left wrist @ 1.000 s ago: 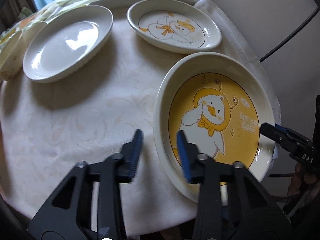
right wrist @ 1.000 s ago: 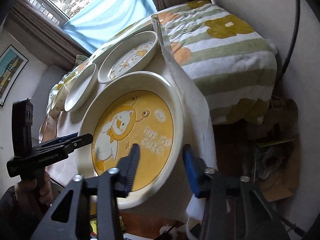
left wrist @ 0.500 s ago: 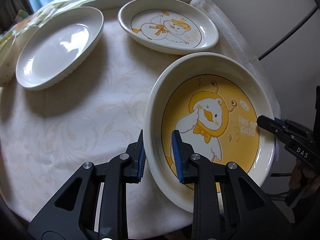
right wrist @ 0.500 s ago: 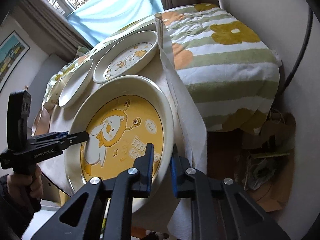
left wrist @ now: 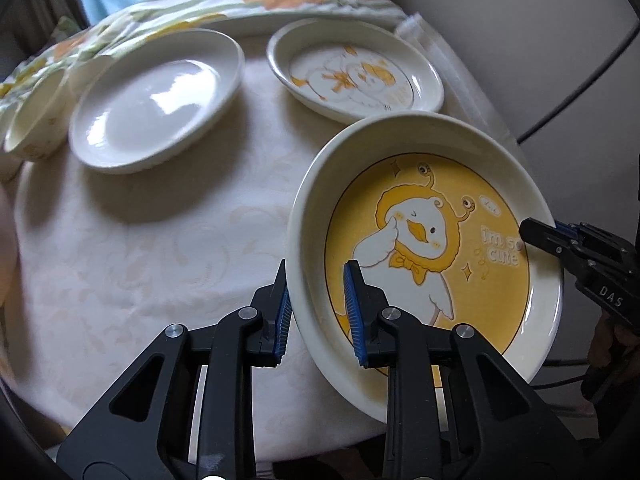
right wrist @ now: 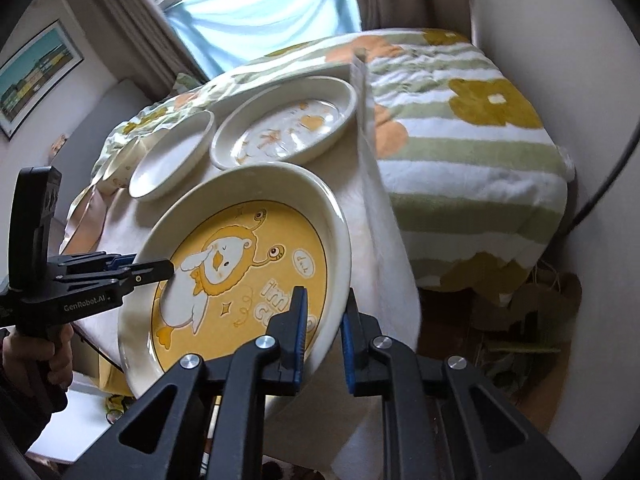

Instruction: Organize plates and bowls

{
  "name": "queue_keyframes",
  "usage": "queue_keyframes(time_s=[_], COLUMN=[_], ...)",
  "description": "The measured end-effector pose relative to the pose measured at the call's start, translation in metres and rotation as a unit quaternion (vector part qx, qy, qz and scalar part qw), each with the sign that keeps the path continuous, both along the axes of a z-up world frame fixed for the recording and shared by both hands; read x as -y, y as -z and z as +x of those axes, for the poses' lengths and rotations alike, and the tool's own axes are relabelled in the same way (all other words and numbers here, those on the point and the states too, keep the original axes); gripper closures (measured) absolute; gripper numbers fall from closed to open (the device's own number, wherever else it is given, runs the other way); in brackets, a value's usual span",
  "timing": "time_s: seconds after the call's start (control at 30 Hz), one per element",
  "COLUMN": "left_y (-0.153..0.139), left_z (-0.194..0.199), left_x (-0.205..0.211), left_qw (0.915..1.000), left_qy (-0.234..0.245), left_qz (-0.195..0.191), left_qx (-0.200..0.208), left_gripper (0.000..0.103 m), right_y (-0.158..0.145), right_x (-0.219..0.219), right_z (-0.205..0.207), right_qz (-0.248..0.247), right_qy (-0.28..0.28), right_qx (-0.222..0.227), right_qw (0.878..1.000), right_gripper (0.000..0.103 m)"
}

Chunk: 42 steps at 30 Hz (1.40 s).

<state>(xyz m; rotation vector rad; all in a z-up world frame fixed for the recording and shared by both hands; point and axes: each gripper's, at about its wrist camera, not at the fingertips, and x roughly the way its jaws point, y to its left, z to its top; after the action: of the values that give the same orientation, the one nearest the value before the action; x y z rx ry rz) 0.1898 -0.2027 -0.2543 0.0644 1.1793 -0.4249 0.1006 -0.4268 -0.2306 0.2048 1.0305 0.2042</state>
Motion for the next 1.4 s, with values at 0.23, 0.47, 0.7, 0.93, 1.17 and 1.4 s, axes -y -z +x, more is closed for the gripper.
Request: queue_keyframes(time_s=[0.23,0.47,0.7,0.93,1.17,1.4], left_y=[-0.036,-0.056,-0.036,-0.005,0.018,0.029], left_z=[-0.006,-0.012,-0.007,0.001,0.005,0.004], left_x=[-0.055,-0.131,-0.217,-0.277,-0.304,-0.305], left_qw=[0.9984,0.9956,0.9937,0.9930,0.9935,0.9951], left_qy=[-0.047,-0.081,-0.109,-0.118,-0.113,-0.099], left_qz=[-0.016,-0.013,-0.011,-0.007,-0.006,-0.001], left_qx=[0.027,0.044,0.023,0.001,-0.002,0.008], left_gripper=[0.081,0.081,0.081,0.081,0.081,0.081], right_y=[-0.024,-0.037,-0.020,0.012,0.034,0.040], right_x=[-0.040,-0.112,-0.189,-0.253,-0.282,-0.290], right_z=[0.012,0.021,0.034,0.043,0.050,0.046], right_qz=[-0.001,0.006,0.010,0.012,0.005,-0.007], right_qy=[-0.040,-0.073,-0.098,-0.103,-0.091,-0.078], right_qx=[0.016,0.023,0.003,-0.027,-0.039,-0.025], right_qw=[0.999,0.997,0.995,0.994,0.995,0.997], right_gripper=[0.088,0.089,0.089,0.089,0.089,0.089])
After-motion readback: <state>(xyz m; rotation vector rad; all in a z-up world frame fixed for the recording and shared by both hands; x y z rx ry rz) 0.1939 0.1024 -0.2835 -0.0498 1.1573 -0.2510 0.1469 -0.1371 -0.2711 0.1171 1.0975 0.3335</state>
